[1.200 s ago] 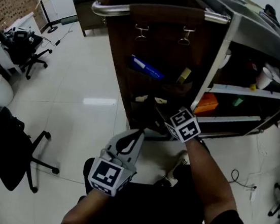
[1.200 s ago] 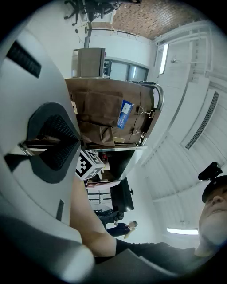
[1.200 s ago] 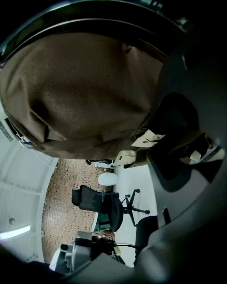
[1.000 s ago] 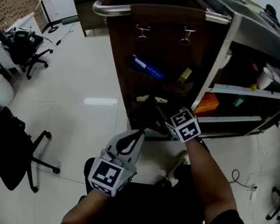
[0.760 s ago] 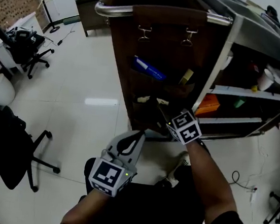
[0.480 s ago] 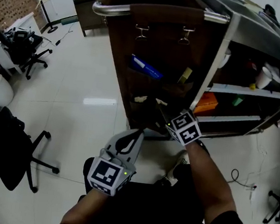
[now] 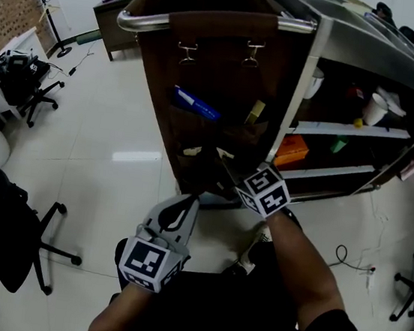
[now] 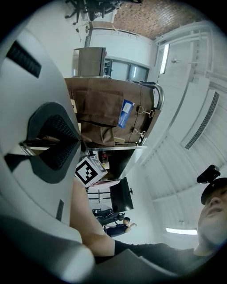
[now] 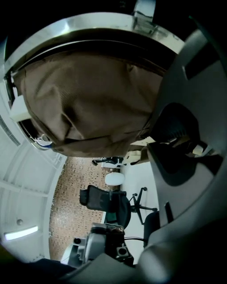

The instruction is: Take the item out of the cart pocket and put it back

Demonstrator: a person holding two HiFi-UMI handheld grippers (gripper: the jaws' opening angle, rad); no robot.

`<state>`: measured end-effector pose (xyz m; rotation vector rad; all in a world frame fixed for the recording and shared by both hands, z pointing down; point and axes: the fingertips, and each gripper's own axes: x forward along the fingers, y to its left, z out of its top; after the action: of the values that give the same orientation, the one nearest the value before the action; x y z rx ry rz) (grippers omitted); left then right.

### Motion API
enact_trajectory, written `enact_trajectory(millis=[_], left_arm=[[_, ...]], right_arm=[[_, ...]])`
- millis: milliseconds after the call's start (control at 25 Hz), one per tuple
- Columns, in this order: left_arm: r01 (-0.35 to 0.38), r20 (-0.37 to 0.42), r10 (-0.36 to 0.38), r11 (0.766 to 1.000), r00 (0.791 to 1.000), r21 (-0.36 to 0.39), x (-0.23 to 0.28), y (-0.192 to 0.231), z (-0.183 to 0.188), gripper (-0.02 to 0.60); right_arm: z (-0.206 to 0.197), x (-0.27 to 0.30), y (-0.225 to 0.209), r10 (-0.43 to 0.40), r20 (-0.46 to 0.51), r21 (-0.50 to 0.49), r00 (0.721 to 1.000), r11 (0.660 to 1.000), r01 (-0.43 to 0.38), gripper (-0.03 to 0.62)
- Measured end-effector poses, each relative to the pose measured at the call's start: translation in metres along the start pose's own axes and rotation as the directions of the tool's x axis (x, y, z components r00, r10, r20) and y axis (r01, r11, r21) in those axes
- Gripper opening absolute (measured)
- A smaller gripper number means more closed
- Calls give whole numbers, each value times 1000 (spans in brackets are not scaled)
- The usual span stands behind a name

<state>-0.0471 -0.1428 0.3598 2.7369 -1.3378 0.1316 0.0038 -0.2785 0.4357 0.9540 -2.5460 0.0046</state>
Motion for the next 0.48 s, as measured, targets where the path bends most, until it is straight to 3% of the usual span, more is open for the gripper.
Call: enact_trajectory(millis=[480], left_arm=[[1,9,-1,1000,1000,-4,-2,-3,10,0]], right_arm=[[88,-76,-1,-76,177,29,981,997,72,20]])
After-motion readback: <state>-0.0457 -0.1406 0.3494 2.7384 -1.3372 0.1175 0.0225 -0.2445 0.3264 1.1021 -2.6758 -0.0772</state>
